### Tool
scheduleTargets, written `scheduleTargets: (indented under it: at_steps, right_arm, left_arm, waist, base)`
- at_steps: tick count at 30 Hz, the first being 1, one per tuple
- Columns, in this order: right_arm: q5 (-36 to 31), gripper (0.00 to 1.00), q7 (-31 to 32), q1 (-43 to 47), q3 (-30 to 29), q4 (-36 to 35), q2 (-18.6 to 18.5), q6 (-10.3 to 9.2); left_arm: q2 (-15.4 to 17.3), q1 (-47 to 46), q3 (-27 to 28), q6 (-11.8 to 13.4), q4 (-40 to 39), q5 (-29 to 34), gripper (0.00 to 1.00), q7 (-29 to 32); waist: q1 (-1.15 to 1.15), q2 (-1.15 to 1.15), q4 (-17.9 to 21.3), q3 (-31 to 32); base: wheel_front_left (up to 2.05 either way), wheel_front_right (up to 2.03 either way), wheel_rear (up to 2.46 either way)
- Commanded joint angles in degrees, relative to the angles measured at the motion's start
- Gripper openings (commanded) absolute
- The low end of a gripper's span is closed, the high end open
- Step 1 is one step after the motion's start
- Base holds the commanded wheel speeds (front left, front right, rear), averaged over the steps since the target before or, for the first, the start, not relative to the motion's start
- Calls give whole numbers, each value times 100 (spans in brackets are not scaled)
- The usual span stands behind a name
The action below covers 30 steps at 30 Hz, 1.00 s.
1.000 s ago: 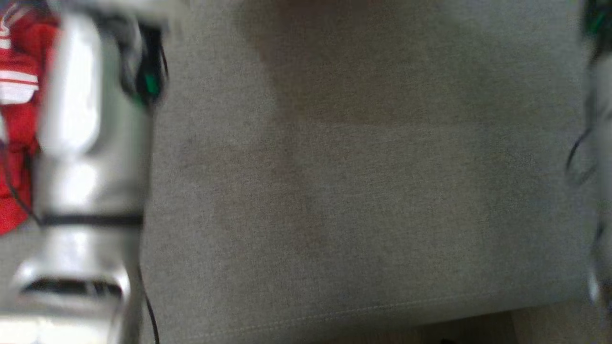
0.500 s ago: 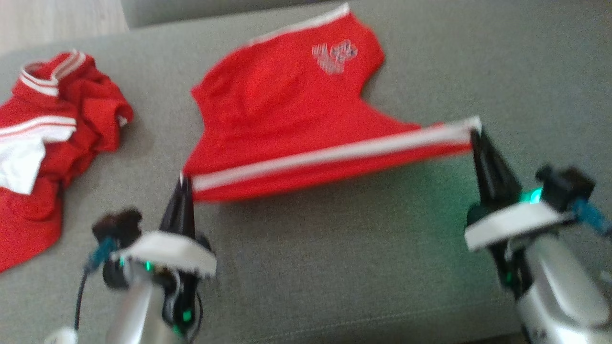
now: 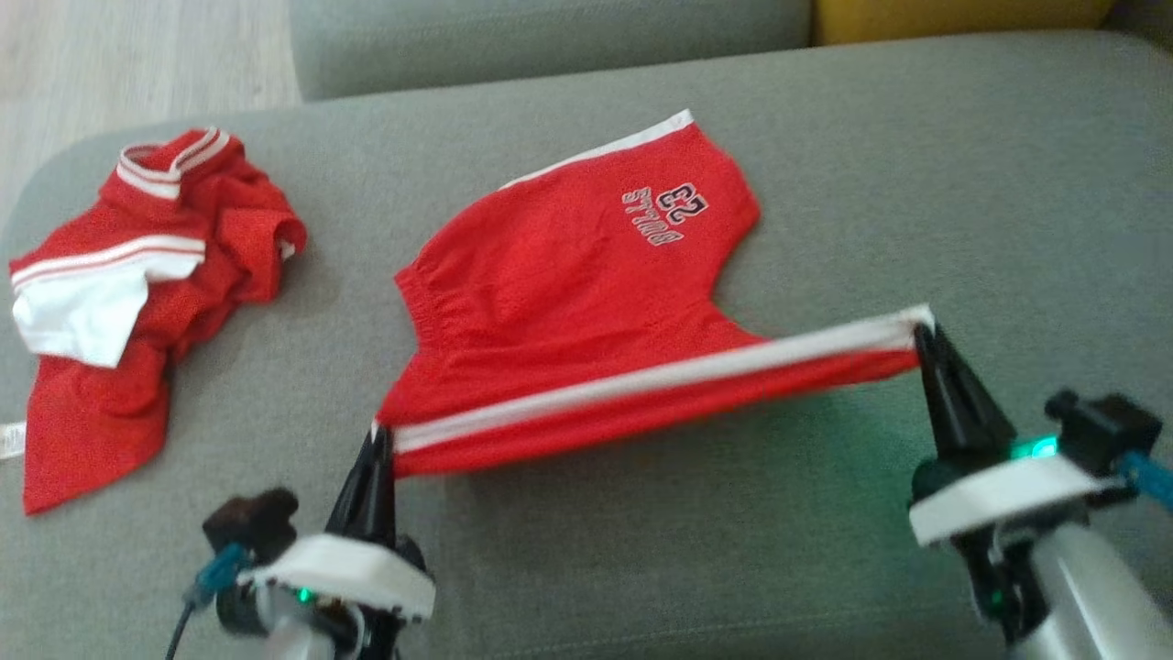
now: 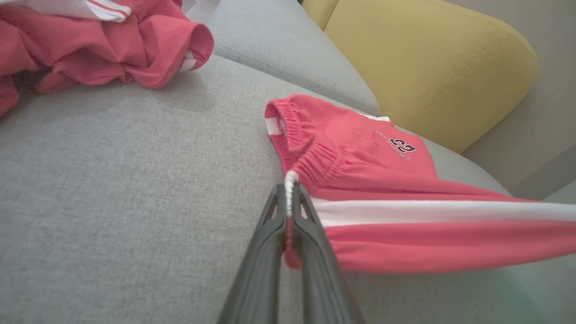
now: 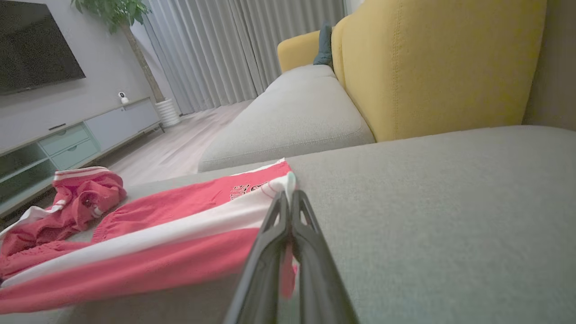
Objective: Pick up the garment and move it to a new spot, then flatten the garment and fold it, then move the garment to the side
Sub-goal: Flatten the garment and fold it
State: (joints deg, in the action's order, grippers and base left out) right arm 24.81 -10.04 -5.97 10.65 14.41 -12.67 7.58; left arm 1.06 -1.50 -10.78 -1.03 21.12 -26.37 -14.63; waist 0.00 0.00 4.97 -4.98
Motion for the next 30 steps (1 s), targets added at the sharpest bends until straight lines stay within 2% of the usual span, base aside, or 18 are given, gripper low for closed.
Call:
scheduleTargets:
  at_steps: [1,6,15,22,28,29,30]
  right_arm:
    - [-21,0,-1,-470,-72,-160,-188,-9]
    - [-171,0,110,-1535,-1,385,-248,-9]
    - [-533,0,236,-3788,309,1843,-245,-9]
    - [-895,0,183,-5049,511,3068,-158,-9]
    - [-1170,0,29,-5663,522,3973,-90,-9]
    - [-1200,0,-19,-5729,531,4081,-66,-9]
    - [-1227,0,-52,-5784,561,4182,-38,-9]
  left_arm:
    - [182,-416,226,37,-138,-39,0,-37]
    - [182,-1355,-142,-10,-14,-95,0,-37]
    - [182,-3102,-717,171,433,-743,0,-37]
    - [182,-4069,-1137,482,731,-1184,0,-37]
    - [182,-4410,-1329,736,886,-1357,0,-37]
    - [182,-4422,-1359,761,895,-1378,9,-37]
    - [182,-4418,-1394,768,900,-1416,25,-37]
  waist:
    - [0,0,-125,-194]
    - [0,0,-398,-689]
    - [0,0,-760,-1677]
    - [0,0,-970,-2243]
    - [0,0,-1079,-2457]
    - [0,0,-1089,-2471]
    - [0,0,-1098,-2481]
  base:
    - [0,0,0]
    - [0,0,0]
    - [0,0,0]
    - [0,0,0]
    - [0,0,0]
    - [0,0,0]
    - [0,0,0]
